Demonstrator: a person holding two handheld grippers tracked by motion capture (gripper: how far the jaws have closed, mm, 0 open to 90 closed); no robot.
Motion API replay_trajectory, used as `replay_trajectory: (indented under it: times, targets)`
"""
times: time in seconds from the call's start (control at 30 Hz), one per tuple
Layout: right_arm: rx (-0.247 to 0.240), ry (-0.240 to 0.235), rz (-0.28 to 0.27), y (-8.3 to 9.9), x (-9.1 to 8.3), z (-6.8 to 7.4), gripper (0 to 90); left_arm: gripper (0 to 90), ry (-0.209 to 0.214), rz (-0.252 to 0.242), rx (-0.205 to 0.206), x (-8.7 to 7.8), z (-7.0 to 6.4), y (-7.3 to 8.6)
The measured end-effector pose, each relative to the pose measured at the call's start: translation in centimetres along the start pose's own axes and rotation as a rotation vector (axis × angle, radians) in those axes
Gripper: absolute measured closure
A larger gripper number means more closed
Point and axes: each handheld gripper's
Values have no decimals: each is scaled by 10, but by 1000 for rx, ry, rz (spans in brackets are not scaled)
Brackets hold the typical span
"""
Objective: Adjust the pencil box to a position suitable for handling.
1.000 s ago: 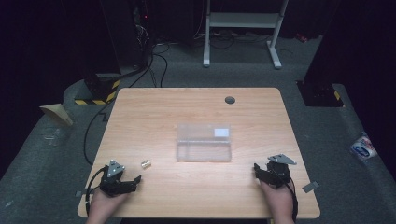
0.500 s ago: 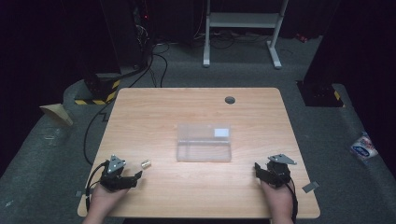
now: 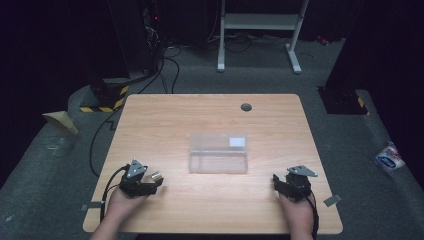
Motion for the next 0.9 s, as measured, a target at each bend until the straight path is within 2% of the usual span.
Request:
replay_trajectory:
  times: [0.07, 0.2, 0.3, 0.37, 0.5, 0.6, 0.73, 0.8, 0.83, 0.9]
  targets:
    - [3, 1, 2, 0, 0, 0, 345, 194, 5, 7, -10, 4, 1, -2]
    - [2, 3, -2, 1, -1, 0, 356, 233, 4, 28, 3, 9, 2, -3]
    - [1, 3, -3, 1, -1, 0, 357, 293, -12, 28, -9, 9, 4, -2]
    - [0, 3, -3, 1, -1, 0, 357, 349, 4, 13, -17, 8, 6, 0]
    - [0, 3, -3, 1, -1, 0, 358, 433, 39, 17, -28, 7, 9, 3]
    - [0, 1, -3, 1, -1, 0, 360, 482, 49, 12, -27, 6, 8, 5]
    - [-5, 4, -7, 1, -1, 0, 362, 548, 29, 11, 3, 7, 5, 6]
    - [-3, 6, -6, 1, -1, 1, 363, 575, 22, 6, -2, 7, 4, 6]
    - [-6, 6, -8, 1, -1, 1, 363, 588, 11, 8, 10, 6, 5, 6]
    - [-6, 6, -6, 1, -1, 1, 364, 617, 14, 0, -6, 6, 5, 7]
Point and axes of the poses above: each handheld gripper's, and its own axes: x roughly forward along the jaws, y roughly out of its underside, z roughly to its left, and after that the axes turned 11 degrees about y, right-handed
